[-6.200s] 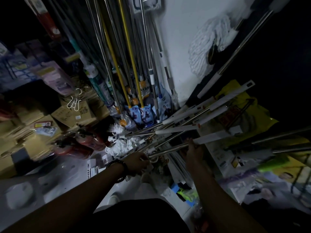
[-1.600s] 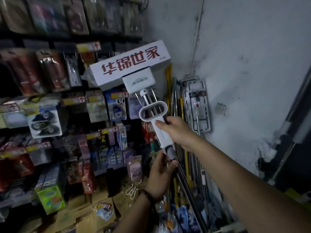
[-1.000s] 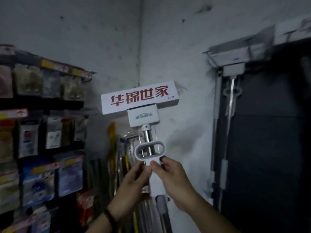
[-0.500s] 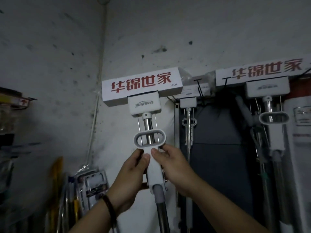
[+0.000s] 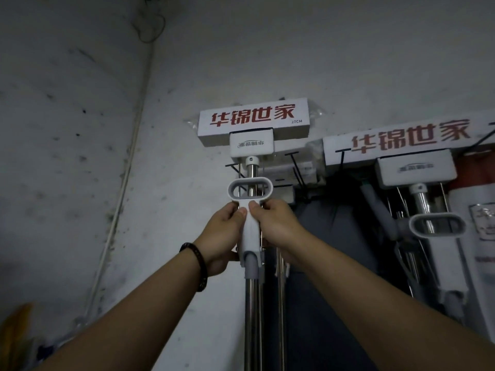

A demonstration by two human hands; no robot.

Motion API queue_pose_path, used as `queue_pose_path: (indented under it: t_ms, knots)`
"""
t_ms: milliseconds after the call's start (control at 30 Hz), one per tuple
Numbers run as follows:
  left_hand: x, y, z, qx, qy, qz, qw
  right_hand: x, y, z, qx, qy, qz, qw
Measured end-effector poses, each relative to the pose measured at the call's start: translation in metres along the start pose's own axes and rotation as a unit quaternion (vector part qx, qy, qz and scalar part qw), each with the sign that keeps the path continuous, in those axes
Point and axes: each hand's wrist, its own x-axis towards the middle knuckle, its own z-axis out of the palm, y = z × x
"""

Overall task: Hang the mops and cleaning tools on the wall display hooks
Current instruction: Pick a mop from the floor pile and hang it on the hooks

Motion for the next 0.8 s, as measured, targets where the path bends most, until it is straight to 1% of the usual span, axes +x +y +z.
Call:
queue_pose_path:
  t_ms: [100,233,333,600,800]
  knots:
    - [0.030,-0.012,0.012,-0.003,-0.006,-0.008,1.000,0.024,0.017,-0.009,-0.009,0.019,0.009,1.000]
    - [0.057,-0.034,0.021,-0.011,-0.005,-0.025,1.000,0.046,0.038,-0.019,-0.026,0.004,0.022,0.999]
    - [0.071,-0.052,0.021,-0.024,-0.006,-0.038,0.999,0.057,0.056,-0.019,-0.049,0.003,0.013,0.999]
    - [0.098,-0.086,0.026,-0.049,-0.007,-0.077,0.996,0.076,0.093,-0.019,-0.061,0.008,0.035,0.997]
    - [0.117,-0.099,0.031,-0.055,-0.015,-0.075,0.996,0.091,0.106,-0.024,-0.074,0.010,0.033,0.997]
